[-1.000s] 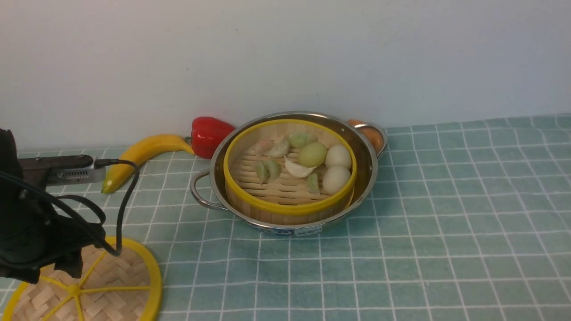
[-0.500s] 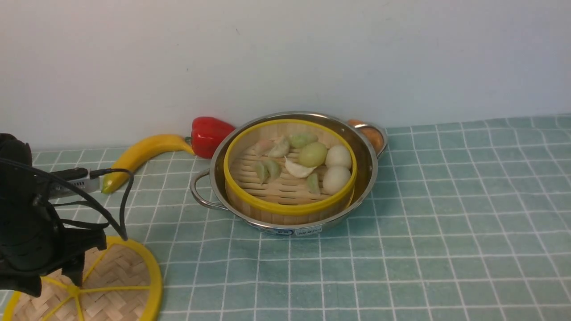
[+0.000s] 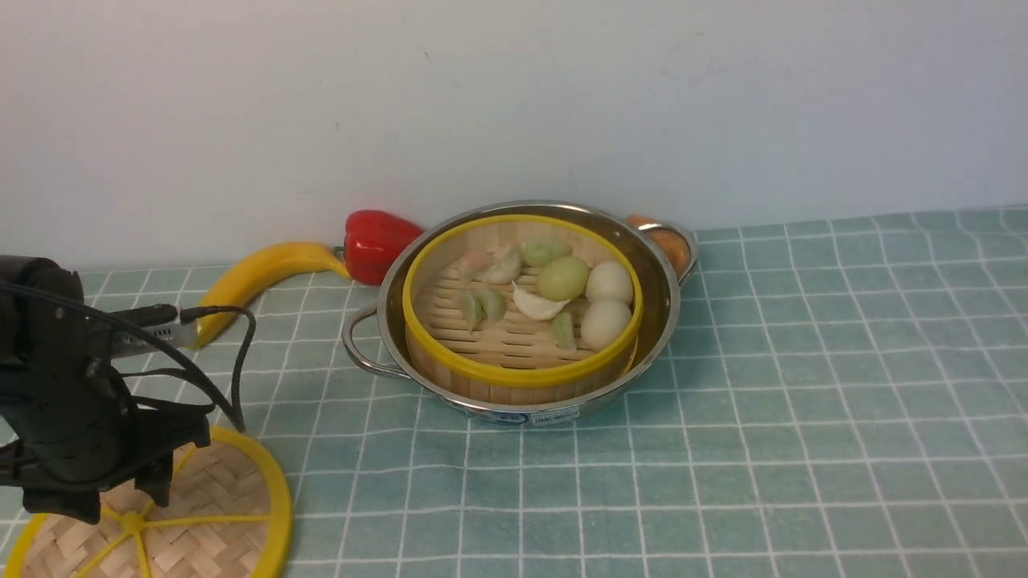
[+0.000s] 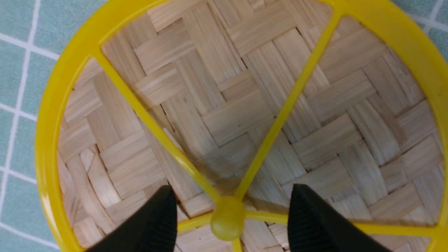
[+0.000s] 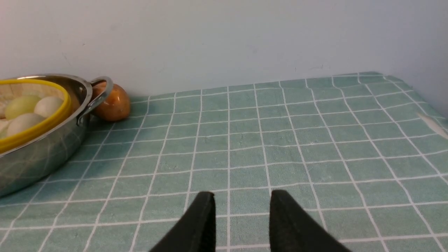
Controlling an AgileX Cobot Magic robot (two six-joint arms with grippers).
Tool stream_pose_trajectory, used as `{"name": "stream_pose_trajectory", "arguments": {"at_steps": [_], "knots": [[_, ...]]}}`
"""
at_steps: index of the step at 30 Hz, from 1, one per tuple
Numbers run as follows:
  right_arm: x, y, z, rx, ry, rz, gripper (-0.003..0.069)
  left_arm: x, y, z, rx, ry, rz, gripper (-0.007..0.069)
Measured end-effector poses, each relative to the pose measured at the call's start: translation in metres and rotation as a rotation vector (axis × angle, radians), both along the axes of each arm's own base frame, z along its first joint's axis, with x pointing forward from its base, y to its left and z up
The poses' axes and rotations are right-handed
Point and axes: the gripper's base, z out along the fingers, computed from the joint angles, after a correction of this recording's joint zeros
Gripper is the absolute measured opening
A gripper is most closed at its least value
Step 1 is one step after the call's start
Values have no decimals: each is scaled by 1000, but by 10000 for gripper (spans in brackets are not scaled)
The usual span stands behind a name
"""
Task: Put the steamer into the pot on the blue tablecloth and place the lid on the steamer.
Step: 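Grasp the bamboo steamer lid lying on the table by its centre knob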
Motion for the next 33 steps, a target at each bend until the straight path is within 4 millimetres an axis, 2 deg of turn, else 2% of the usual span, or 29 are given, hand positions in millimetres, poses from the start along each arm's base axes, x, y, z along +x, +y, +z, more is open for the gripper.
{"name": "stream_pose_trajectory", "arguments": {"at_steps": [4,7,14,18,27,29,33], "knots": [[0,0,0,0,0,0,240,0,0,-3,0,18,0,393],[0,0,0,0,0,0,240,-1,0,-4,4,30,-1,360],[0,0,0,0,0,0,240,0,1,-13,4,66,-2,239],[0,0,0,0,0,0,240,1,1,-15,6,74,-4,138],[0,0,0,0,0,0,240,0,1,-13,9,83,-25,123],[0,0,0,0,0,0,240,-1,2,-9,16,90,-59,123],[0,0,0,0,0,0,240,3,4,34,53,4,-144,123]]}}
